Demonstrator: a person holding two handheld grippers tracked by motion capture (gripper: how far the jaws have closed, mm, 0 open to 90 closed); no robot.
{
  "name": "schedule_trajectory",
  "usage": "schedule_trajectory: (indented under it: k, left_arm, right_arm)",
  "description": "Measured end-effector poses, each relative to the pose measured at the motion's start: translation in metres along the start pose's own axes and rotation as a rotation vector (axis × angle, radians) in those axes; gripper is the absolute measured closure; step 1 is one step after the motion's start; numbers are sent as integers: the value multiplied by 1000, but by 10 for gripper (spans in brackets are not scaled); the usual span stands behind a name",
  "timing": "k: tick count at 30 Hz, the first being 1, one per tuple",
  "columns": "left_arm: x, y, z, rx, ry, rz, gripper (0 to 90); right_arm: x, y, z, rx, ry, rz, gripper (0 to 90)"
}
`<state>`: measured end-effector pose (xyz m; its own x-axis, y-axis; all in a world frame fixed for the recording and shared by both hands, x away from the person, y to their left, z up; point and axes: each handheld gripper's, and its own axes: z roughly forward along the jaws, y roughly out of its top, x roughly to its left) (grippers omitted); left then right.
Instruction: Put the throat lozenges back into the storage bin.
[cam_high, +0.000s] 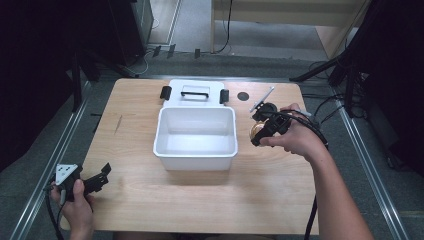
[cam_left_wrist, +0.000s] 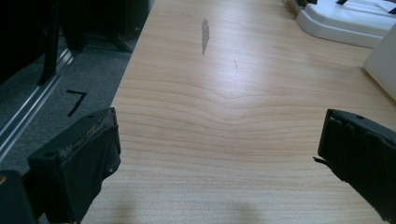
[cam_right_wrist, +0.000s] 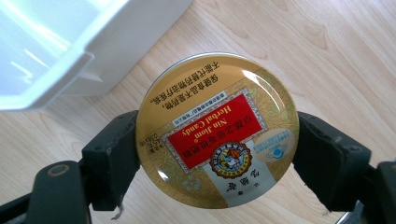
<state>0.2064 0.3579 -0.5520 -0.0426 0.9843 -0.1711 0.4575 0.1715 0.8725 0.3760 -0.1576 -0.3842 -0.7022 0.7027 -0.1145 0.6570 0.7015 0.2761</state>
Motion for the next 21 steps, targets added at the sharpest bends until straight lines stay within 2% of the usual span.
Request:
schedule_trajectory:
  k: [21]
  left_arm:
    - [0, 0, 0, -6, -2, 1, 0]
  right_arm:
    - [18, 33, -22, -16, -1, -57, 211]
